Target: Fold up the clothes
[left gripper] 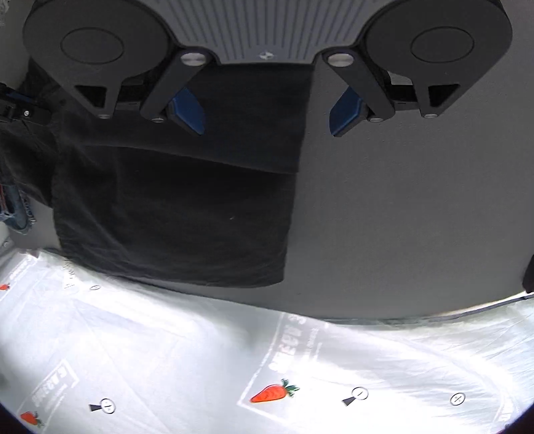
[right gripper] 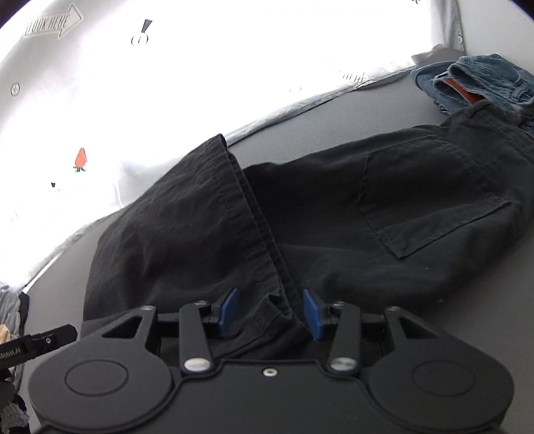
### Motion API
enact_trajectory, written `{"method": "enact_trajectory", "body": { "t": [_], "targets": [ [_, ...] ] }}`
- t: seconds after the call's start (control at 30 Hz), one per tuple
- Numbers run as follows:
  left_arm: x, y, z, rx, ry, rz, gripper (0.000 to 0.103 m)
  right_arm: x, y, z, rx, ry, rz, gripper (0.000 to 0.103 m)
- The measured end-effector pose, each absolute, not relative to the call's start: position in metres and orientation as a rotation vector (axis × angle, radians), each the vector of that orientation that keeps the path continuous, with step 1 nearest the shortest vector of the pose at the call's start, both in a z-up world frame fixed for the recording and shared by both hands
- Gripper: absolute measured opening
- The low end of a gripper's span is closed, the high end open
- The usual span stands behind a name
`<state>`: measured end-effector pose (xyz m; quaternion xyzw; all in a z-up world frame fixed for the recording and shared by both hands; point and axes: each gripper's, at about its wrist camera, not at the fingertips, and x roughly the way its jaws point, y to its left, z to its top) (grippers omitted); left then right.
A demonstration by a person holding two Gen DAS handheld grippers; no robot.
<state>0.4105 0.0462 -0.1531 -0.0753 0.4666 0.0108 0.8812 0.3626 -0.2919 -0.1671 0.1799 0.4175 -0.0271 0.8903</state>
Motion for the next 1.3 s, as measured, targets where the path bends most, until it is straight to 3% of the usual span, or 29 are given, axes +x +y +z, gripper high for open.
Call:
{"method": "enact_trajectory", "body": {
  "t": [0.17,0.3,0.4,0.57,0.8,0.87,0.9,1.03,1.13,1.3],
  "targets": [
    [0.422,0.043,-0.172,-0.118,1.019,0.096,0.083,0.369,-0.28,-0.181,0.335,0.897,-0.1,0.047],
    [0.429,0.036,-0.177,-0.073,1.018,0.101,0.087,0.363,-0.282,-0.177,0.321,0.869,-0.086,0.026],
    [0.43,0.038,-0.18,-0.099,1.02,0.103,0.089,0.351,-0.279,-0.164,0.303,0.829,-0.085,0.023],
    [0.433,0.041,-0.185,-0.141,1.023,0.106,0.092,0.313,-0.271,-0.127,0.223,0.761,-0.042,0.022],
    [0.445,0.042,-0.189,-0.17,1.034,0.093,0.092,0.324,-0.295,-0.177,0.37,0.943,-0.077,0.024],
    [0.451,0.04,-0.188,-0.168,1.038,0.095,0.092,0.323,-0.295,-0.17,0.346,0.917,-0.085,0.033],
    [0.453,0.039,-0.187,-0.166,1.04,0.096,0.092,0.322,-0.296,-0.166,0.334,0.902,-0.091,0.043],
    [0.453,0.025,-0.176,-0.12,1.005,0.069,0.092,0.309,-0.318,-0.16,0.43,0.848,-0.077,0.065],
    [0.452,0.005,-0.162,-0.042,0.95,0.013,0.093,0.298,-0.338,-0.161,0.513,0.819,-0.098,0.075],
    [0.439,-0.032,-0.136,0.084,0.841,-0.113,0.103,0.277,-0.382,-0.16,0.633,0.746,-0.179,0.091]
  ]
}}
